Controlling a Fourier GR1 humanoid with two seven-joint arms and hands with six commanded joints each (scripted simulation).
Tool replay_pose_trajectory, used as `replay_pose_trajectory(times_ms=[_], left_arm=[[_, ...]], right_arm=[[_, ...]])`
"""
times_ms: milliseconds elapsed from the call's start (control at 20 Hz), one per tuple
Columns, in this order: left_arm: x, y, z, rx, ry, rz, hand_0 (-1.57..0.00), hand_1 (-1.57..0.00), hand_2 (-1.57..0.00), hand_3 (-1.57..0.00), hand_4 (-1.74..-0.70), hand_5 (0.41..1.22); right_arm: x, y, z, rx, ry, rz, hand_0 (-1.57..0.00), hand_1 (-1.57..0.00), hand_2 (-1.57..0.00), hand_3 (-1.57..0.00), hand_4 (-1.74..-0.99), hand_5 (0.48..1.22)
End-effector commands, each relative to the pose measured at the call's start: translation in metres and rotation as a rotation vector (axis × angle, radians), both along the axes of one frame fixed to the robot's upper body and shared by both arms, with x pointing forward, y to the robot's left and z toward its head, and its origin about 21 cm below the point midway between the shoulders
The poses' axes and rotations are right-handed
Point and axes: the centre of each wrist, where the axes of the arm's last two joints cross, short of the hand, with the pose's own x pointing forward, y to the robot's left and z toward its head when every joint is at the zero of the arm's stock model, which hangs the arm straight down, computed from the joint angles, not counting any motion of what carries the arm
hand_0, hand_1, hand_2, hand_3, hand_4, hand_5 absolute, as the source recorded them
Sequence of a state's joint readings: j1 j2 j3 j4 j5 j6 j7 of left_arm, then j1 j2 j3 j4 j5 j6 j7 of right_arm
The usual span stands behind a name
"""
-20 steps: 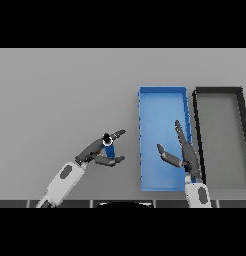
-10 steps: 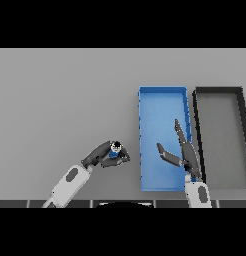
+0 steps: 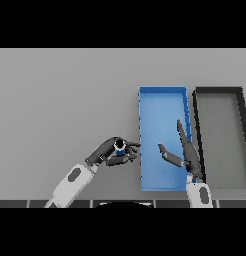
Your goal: Pick up the blue pipe and place it into the blue bin.
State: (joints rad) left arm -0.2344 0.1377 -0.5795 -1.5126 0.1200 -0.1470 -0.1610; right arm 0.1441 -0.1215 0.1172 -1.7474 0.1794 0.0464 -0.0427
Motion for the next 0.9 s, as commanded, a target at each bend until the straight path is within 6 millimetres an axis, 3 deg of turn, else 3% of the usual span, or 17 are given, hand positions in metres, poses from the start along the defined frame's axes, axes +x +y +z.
replay_pose_trajectory(times_ms=[0,250,650,850], left_arm=[[0.001,-0.002,0.008,0.007,-0.012,-0.004,-1.55,-1.55,-1.55,-1.48,-1.73,1.213],[-0.001,-0.004,0.027,0.048,-0.016,-0.016,-1.56,-1.56,-1.56,-1.49,-1.74,1.218],[0.0,-0.001,0.02,0.087,0.001,-0.018,-1.57,-1.57,-1.57,-1.5,-1.74,1.22],[-0.001,-0.007,0.023,0.086,0.0,-0.027,-1.57,-1.57,-1.57,-1.5,-1.74,1.22]], right_arm=[[0.0,0.0,-0.001,0.0,-0.004,-0.001,0.0,0.0,0.0,0.0,-1.157,0.6],[-0.003,-0.002,-0.002,-0.008,-0.025,-0.005,0.0,0.0,0.0,0.0,-1.133,0.606],[-0.002,-0.009,0.004,0.049,-0.026,0.022,0.0,0.0,0.0,0.0,-1.186,0.615],[0.007,-0.02,0.047,0.221,-0.096,0.259,0.0,0.0,0.0,0.0,-1.231,0.572]])
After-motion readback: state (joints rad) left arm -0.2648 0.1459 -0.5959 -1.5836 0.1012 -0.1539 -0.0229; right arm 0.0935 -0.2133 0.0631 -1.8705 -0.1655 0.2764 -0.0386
